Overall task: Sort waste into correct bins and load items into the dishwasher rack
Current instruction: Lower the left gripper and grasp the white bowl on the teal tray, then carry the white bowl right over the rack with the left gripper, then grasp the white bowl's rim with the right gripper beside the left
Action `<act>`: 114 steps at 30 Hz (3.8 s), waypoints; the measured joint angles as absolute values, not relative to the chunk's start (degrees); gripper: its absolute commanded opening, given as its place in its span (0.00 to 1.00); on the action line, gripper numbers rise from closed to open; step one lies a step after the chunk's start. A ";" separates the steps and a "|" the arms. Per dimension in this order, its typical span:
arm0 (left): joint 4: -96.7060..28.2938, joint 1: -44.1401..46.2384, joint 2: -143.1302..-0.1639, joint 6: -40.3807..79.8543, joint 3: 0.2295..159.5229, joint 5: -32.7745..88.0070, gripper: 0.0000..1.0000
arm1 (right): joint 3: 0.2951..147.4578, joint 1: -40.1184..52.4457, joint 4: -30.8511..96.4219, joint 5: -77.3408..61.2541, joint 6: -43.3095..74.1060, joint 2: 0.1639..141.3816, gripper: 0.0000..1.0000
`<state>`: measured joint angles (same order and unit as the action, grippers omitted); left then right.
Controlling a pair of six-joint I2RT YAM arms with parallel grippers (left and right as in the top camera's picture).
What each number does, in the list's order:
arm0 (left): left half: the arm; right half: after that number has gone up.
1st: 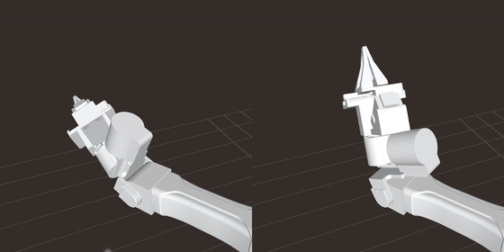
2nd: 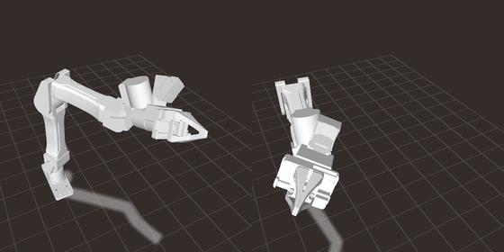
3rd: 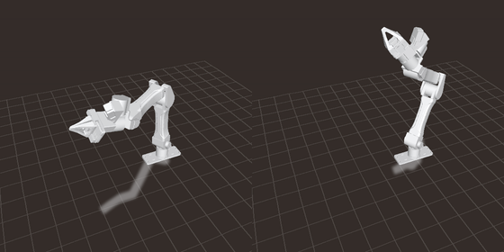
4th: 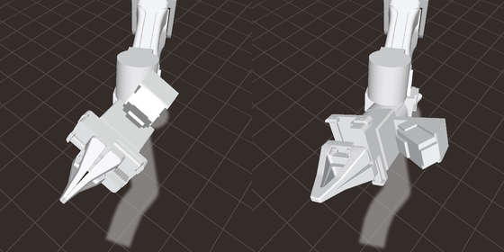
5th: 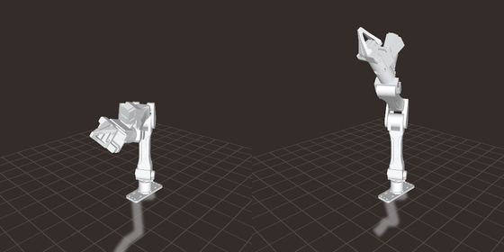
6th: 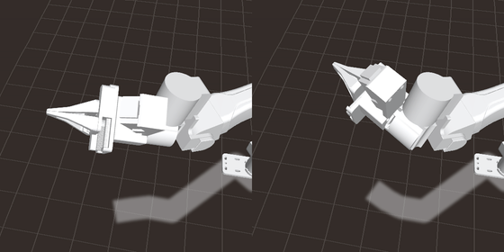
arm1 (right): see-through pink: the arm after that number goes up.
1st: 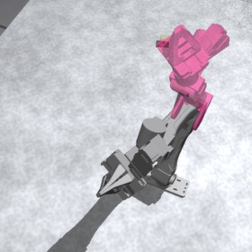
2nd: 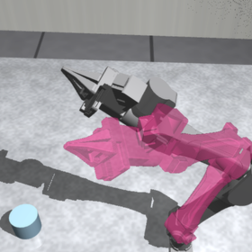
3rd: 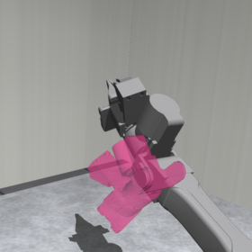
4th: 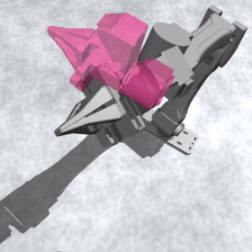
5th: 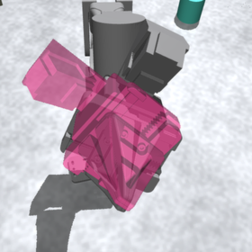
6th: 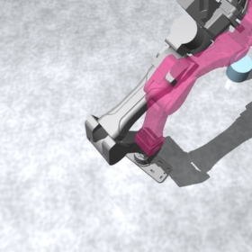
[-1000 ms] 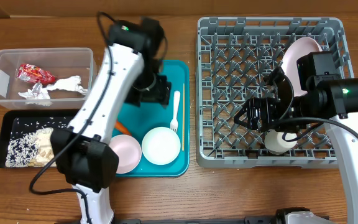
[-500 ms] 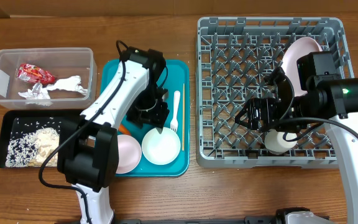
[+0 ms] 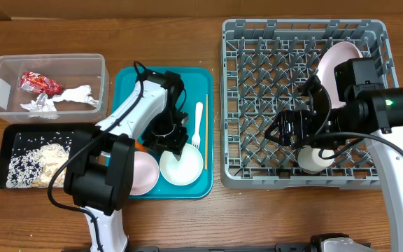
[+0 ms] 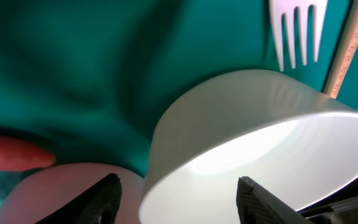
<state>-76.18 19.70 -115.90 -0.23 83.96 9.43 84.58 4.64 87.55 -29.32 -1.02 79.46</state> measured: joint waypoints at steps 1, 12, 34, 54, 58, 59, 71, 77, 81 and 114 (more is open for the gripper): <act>-75.83 19.42 -115.90 -0.23 83.88 9.43 0.63 | 84.58 4.64 87.57 -29.34 -1.02 79.46 1.00; -72.53 18.68 -115.94 -0.62 79.18 9.58 0.04 | 84.58 4.64 86.76 -29.30 -1.04 79.46 1.00; -81.82 21.87 -115.63 6.15 102.61 10.96 0.04 | 84.58 4.64 84.66 -29.17 -0.64 79.46 0.99; -75.79 32.12 -115.50 12.19 104.29 23.55 0.04 | 79.99 4.64 77.23 -28.16 0.45 83.13 0.74; -75.79 32.12 -115.50 12.34 104.29 25.34 0.04 | 76.99 4.64 74.65 -28.05 0.47 83.33 0.71; -75.79 32.12 -115.50 12.36 104.29 25.58 0.04 | 76.75 4.64 74.43 -28.08 0.45 83.48 0.68; -75.70 32.29 -115.50 14.55 104.29 28.36 0.04 | 76.47 4.64 72.66 -28.05 0.47 84.31 0.53; -75.59 33.04 -115.50 15.81 104.29 28.84 0.04 | 76.47 4.64 72.71 -28.05 0.40 84.36 0.51; -75.59 33.43 -115.50 16.43 104.29 30.96 0.04 | 76.47 4.64 72.66 -27.64 0.40 84.40 0.47; -61.30 32.56 -115.48 18.24 104.31 45.47 0.65 | 76.14 3.99 70.08 -20.38 -0.25 84.62 0.04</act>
